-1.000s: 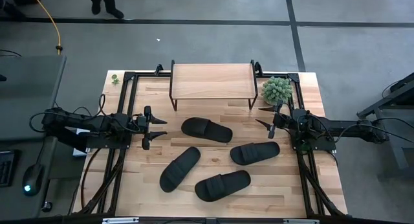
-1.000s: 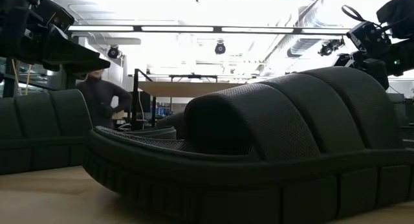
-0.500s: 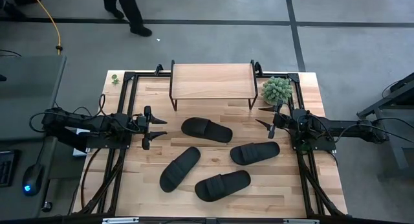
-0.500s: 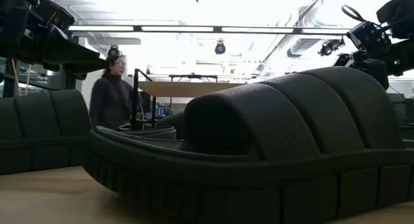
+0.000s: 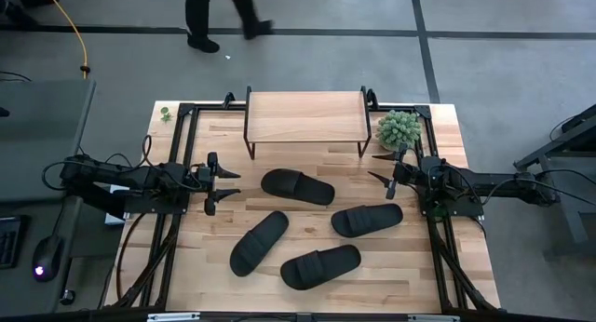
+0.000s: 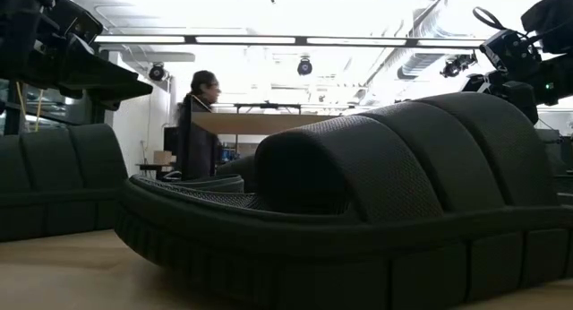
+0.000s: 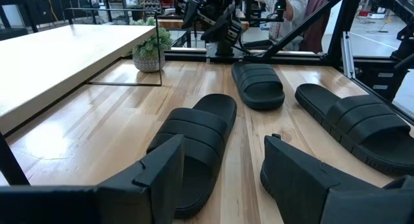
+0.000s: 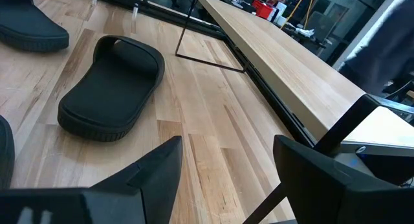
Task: Pick and place slides into the shelf
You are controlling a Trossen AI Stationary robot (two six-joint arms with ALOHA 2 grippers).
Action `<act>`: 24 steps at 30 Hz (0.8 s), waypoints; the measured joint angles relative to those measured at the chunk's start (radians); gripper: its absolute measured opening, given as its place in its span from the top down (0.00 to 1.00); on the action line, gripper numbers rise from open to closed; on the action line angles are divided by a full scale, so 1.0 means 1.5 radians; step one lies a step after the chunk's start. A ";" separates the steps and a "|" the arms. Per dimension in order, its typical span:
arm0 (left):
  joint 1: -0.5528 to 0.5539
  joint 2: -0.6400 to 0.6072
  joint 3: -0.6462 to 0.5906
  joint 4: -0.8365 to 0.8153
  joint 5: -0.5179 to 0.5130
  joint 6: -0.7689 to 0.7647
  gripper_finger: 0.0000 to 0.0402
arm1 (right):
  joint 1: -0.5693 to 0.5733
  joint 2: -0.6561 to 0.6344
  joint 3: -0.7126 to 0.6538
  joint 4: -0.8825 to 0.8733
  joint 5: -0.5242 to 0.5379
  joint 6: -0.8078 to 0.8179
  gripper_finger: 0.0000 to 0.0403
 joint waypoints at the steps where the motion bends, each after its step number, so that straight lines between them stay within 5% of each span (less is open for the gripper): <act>1: 0.000 0.000 0.000 0.000 0.000 0.000 0.51 | 0.000 0.000 0.000 0.000 0.000 0.000 0.42; 24: 0.000 0.000 0.000 0.017 -0.034 0.001 0.51 | 0.000 0.000 0.000 0.000 0.000 -0.006 0.42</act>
